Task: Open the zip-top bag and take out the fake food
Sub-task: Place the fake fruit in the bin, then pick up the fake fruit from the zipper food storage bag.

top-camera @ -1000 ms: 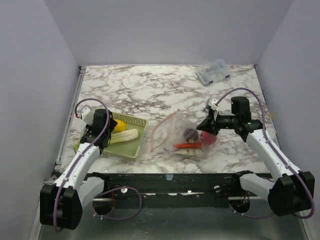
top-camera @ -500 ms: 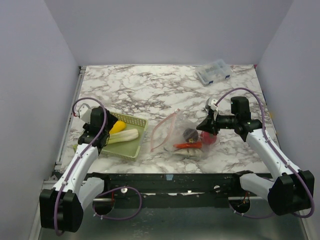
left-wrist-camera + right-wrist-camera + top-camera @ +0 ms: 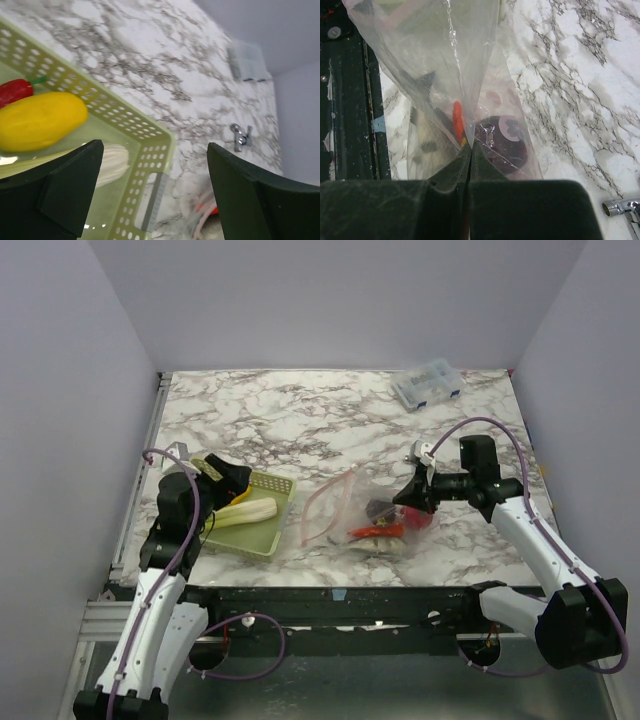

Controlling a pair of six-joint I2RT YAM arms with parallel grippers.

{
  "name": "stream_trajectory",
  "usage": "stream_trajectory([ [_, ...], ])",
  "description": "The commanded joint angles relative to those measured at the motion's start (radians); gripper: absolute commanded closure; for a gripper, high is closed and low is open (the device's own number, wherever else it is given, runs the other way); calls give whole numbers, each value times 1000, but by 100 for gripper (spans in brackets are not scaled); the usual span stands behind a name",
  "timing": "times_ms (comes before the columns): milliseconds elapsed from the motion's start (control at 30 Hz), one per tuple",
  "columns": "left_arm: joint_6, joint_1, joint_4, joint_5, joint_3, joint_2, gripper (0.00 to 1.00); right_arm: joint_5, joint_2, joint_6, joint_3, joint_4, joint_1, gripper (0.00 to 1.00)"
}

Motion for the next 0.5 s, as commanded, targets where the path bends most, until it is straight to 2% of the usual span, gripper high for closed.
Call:
stream_trajectory([
  [0, 63, 6, 134, 353, -82, -136, 13, -40, 8, -54, 12, -51, 4, 99],
  [133, -25, 0, 251, 571, -145, -163, 12, -56, 11, -89, 19, -80, 4, 99],
  [200, -60, -23, 294, 626, -165, -157, 12, -68, 13, -107, 23, -99, 4, 99],
  [300, -67, -100, 297, 624, -162, -155, 11, -75, 14, -125, 25, -112, 3, 99],
  [467, -53, -298, 326, 534, -139, -124, 11, -72, 27, -132, 26, -118, 1, 99],
])
